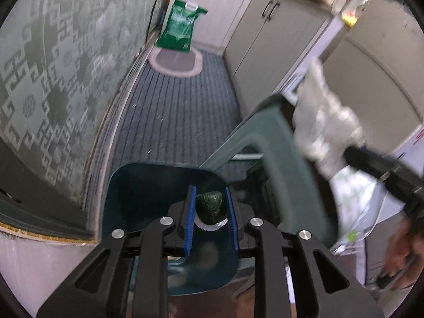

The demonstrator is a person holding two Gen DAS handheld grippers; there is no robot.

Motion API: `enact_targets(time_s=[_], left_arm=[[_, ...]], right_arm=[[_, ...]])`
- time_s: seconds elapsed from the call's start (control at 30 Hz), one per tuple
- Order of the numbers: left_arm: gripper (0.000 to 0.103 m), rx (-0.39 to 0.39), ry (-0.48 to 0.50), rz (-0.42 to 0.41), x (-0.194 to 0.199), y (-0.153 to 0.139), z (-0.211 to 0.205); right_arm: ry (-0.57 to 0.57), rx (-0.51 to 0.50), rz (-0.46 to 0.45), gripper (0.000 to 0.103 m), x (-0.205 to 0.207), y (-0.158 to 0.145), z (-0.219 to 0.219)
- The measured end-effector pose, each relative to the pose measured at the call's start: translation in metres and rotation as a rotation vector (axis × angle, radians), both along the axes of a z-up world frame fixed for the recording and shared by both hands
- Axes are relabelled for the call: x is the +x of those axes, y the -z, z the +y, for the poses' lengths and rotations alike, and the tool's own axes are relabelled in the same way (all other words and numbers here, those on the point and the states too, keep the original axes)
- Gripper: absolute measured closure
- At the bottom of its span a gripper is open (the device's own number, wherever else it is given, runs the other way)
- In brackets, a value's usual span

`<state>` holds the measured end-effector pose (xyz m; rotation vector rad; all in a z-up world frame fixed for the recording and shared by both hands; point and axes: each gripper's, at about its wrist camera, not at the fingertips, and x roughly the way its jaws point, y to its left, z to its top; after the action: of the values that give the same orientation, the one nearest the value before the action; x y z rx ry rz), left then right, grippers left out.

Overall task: Collect trash
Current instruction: 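Carry the green fruit and tissue over the teal bin with both tools, then open the left tool to drop the green fruit into the bin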

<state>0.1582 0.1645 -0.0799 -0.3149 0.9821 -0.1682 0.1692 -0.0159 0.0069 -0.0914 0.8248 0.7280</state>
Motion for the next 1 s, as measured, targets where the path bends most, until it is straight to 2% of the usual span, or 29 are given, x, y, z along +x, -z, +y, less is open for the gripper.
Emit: enact_targets(time_s=[0.23,0.37,0.43,0.57,0.63,0.77,1.0], left_arm=[[0.079,0.107,0.031,0.129,0.001,0.056,0.001],[0.079,0.213,0.062,0.193,0.002,0.087,0.0],[0.079,0.291,0.086,0.221,0.002,0.102,-0.003],[0.079,0.39,0.138,0.244,0.0,0.121,-0.008],[0.078,0.412,0.162,0.257,0.0,0.126,-0.011],[0.068,0.443,0.183,0.25,-0.001,0.128,-0.015],[0.062,0.381,0.127,0.196,-0.004,0.098,-0.004]], right_arm=[[-0.025,-0.031,0.029,0.095,0.002,0.013,0.022],[-0.037,-0.059,0.049,0.095,0.002,0.024,0.033],[-0.042,-0.074,0.054,0.095,0.003,0.029,0.038],[-0.049,-0.095,0.063,0.095,0.005,0.037,0.045],[-0.052,-0.098,0.069,0.095,0.006,0.039,0.048],[-0.055,-0.112,0.079,0.095,0.008,0.044,0.052],[-0.053,-0.158,0.11,0.095,0.009,0.061,0.058]])
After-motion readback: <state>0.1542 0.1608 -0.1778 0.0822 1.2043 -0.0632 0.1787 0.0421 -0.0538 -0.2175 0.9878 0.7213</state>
